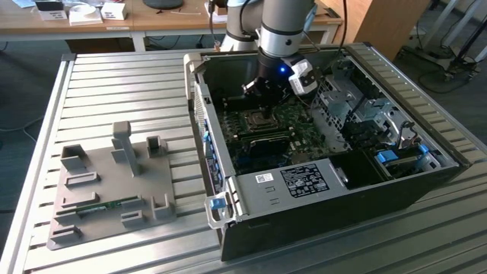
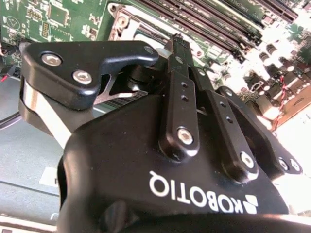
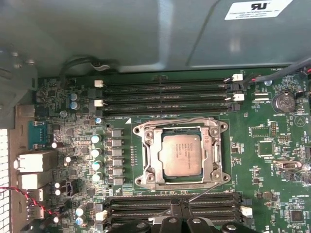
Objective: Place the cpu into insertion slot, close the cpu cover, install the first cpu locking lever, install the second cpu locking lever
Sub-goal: 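Install the second cpu locking lever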
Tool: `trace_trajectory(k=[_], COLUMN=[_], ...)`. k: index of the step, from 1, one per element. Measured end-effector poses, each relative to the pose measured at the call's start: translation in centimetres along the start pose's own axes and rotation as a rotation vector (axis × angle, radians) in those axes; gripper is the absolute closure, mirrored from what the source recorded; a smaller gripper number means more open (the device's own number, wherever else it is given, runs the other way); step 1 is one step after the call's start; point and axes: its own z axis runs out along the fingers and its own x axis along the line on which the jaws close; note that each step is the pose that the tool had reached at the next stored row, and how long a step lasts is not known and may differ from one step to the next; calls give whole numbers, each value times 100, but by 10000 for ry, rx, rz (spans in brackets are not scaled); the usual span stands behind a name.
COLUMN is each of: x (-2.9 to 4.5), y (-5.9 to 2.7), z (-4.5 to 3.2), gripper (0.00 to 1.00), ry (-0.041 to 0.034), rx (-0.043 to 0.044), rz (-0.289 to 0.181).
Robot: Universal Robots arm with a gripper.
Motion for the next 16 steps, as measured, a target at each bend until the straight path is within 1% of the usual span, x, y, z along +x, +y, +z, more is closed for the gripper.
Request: trace_trajectory(k=[9, 16], x=[73, 114], y=[-5, -10], z=[5, 14], gripper=[90, 90], ry=[-4, -4], rx=[-1, -1], rz=[-2, -3])
